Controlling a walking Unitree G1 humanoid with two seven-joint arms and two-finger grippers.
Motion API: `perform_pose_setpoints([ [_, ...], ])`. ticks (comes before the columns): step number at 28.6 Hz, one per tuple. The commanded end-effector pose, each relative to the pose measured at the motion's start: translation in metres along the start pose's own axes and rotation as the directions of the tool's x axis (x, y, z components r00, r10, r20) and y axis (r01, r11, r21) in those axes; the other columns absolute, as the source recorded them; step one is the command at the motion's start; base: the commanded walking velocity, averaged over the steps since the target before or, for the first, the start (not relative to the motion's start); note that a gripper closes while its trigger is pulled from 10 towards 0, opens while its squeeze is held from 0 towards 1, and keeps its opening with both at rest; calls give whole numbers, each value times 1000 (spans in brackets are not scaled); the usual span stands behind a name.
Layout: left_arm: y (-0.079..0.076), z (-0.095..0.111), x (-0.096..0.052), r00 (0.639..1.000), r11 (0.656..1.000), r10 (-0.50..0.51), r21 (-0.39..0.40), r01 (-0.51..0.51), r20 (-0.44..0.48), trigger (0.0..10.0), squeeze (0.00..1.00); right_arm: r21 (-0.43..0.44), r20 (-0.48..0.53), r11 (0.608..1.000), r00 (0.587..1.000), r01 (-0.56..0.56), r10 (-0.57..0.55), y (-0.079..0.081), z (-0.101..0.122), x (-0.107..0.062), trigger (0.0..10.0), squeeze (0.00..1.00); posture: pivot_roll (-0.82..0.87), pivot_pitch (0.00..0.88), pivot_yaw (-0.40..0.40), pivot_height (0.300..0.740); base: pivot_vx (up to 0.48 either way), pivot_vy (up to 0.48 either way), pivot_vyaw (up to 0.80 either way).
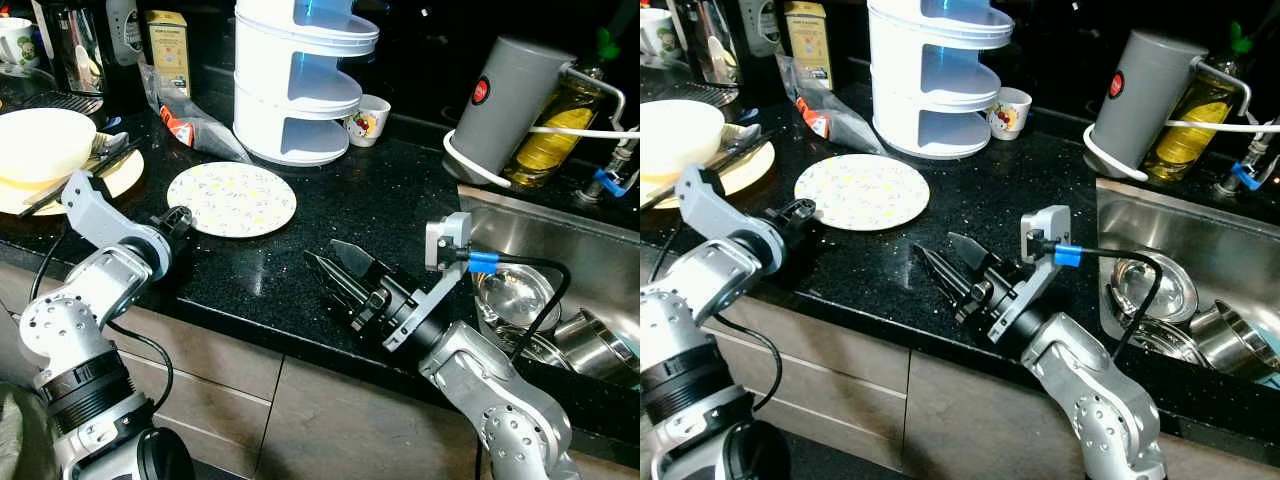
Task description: Kitchen organization
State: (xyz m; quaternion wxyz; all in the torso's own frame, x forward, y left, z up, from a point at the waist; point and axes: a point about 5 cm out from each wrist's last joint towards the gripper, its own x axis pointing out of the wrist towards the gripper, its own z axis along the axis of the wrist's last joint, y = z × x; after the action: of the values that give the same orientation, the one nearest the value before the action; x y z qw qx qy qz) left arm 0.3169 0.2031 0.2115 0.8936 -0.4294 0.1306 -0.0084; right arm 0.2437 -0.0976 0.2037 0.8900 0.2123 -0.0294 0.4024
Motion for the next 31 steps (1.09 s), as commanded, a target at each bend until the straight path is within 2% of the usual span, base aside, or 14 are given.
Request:
perform_pose_setpoints([
  [1,19,-16,4,992,995,88,-28,-91,-95,0,0,-20,11,1000,1000,7,-7,0,7,-2,10000,0,93,24,-153,740,0,0,0],
  [9,17,-15,4,993,997,72,-30,-74,-90,0,0,-19,21,1000,1000,13,-13,-1,8,-1,10000,0,94,21,-153,740,0,0,0],
  [14,4,-13,4,998,1000,-14,-28,12,-68,0,0,-10,46,999,998,53,-52,-5,10,1,10000,0,93,21,-154,740,0,0,0],
  [16,-8,-17,3,992,995,-98,-23,96,-80,0,0,17,86,994,991,106,-107,-12,13,1,10000,0,95,20,-155,740,0,0,0],
  [17,-8,-17,3,992,995,-98,-23,96,-80,0,0,17,86,994,991,106,-107,-12,13,1,10000,0,95,20,-155,740,0,0,0],
  [19,-26,-22,0,975,978,-209,-9,209,-80,0,0,87,153,977,967,195,-206,-25,20,1,10000,0,95,20,-155,740,0,0,0],
  [22,-39,-23,-6,948,950,-307,31,310,-80,0,0,168,197,957,944,235,-266,-33,25,-1,10000,0,97,19,-154,740,0,0,0],
  [23,-44,-23,-8,935,936,-346,43,351,-81,0,0,189,208,953,939,235,-273,-34,26,-2,10000,0,97,19,-154,740,0,0,0],
  [24,-54,-22,-13,908,906,-412,70,417,-76,0,0,214,221,947,932,239,-286,-36,28,-3,10000,0,97,19,-154,740,0,0,0],
  [25,-54,-22,-13,908,906,-412,70,417,-76,0,0,214,221,947,932,239,-286,-36,28,-3,10000,0,97,19,-154,740,0,0,0],
  [26,-61,-21,-17,879,874,-471,92,476,-70,0,0,246,241,940,924,238,-297,-38,31,-3,10000,0,100,18,-156,740,0,0,0],
  [27,-62,-21,-19,868,863,-491,93,496,-68,0,0,262,251,936,920,236,-302,-39,32,-4,10000,0,100,18,-156,740,0,0,0],
  [30,-64,-20,-20,854,849,-518,88,521,-54,0,0,298,272,926,909,232,-315,-42,35,-5,10000,0,102,16,-156,740,0,0,0],
  [31,-64,-19,-21,851,846,-524,89,526,-47,0,0,313,280,921,904,231,-322,-43,36,-5,10000,51,102,16,-156,740,0,0,0],
])
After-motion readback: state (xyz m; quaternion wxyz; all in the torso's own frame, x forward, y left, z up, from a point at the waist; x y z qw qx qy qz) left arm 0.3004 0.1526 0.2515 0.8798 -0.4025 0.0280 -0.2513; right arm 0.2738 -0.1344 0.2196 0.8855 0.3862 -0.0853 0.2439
